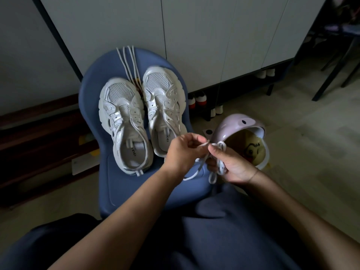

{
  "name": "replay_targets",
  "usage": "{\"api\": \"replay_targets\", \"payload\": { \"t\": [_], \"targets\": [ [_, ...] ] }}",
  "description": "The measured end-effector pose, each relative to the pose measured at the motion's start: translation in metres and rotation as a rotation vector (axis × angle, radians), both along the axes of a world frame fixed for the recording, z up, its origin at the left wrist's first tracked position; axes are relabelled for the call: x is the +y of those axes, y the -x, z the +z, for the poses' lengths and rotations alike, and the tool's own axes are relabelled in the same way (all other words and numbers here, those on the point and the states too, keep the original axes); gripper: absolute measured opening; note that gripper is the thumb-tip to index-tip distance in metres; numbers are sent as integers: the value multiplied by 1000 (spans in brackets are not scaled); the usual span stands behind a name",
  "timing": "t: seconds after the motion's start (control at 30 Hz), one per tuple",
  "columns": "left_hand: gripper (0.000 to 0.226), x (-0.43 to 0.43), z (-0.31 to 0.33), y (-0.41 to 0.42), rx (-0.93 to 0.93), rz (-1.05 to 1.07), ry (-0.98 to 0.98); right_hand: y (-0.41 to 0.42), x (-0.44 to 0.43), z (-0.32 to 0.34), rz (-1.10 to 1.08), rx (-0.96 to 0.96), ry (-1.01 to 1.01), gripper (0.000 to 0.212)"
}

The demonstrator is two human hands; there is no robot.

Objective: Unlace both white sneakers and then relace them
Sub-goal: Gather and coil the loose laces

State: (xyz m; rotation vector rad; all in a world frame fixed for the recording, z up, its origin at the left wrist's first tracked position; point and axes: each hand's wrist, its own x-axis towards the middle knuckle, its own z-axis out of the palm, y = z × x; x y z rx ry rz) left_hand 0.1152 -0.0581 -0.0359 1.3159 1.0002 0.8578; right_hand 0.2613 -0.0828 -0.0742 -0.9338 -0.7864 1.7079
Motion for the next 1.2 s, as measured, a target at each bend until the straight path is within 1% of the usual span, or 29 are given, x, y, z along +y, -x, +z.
{"api": "replay_targets", "payload": {
  "t": [0.03,0.1,0.17,0.2,0.23,0.27,0.3,0.37,0.47,0.5,0.53,0.63,0.67,0.73,0.77,0.83,0.87,0.97,1.03,1.07,1.13,1.17,1.2],
  "targets": [
    [12,-2,1,-2,15,4,-50,1,1,3,-11,5,-21,39],
    [15,-5,4,-3,41,5,-115,0,4,6,-31,-8,-48,47],
    [17,-7,5,-4,65,30,-127,-1,5,10,-97,15,0,53],
    [22,-8,4,-4,94,59,-130,-1,6,13,-134,38,28,52],
    [31,-7,2,-4,138,82,-141,-1,8,16,-190,55,68,45],
    [44,-6,1,-3,182,80,-153,-2,10,17,-233,88,111,32],
    [56,-5,-1,-2,214,49,-165,-2,10,19,-249,137,128,22],
    [74,-4,-4,0,209,-69,-152,1,11,26,-265,178,140,21],
    [79,-5,-8,-1,128,-208,-45,2,14,34,-251,111,122,27],
    [78,-5,-10,-2,129,-222,-13,2,15,37,-277,80,120,29],
    [71,-4,-13,-1,136,-237,8,0,17,40,-320,55,119,31],
    [23,-9,-10,-2,186,-328,-34,-10,20,47,-424,43,77,33],
    [18,-10,-10,-3,184,-341,-43,-13,22,48,-408,81,63,35],
    [19,-11,-10,-4,150,-352,-15,-19,21,49,-375,242,76,38],
    [20,-11,-8,-4,129,-356,8,-20,19,50,-394,329,102,36],
    [22,-9,-6,-3,111,-347,27,-23,19,46,-414,421,159,33],
    [24,-8,-4,-2,116,-331,22,-24,19,44,-394,382,178,35],
    [35,-2,0,4,129,-274,13,-23,13,41,-244,39,181,37],
    [38,1,3,8,82,-238,38,-22,10,35,-150,-117,154,34],
    [38,3,5,9,47,-208,69,-21,9,31,-103,-157,135,41],
    [39,5,10,11,-18,-165,128,-16,5,28,-29,-244,100,68],
    [39,5,12,11,-27,-161,136,-14,3,27,18,-293,87,78],
    [40,4,12,10,-10,-163,127,-11,1,28,59,-333,64,80]
  ]
}}
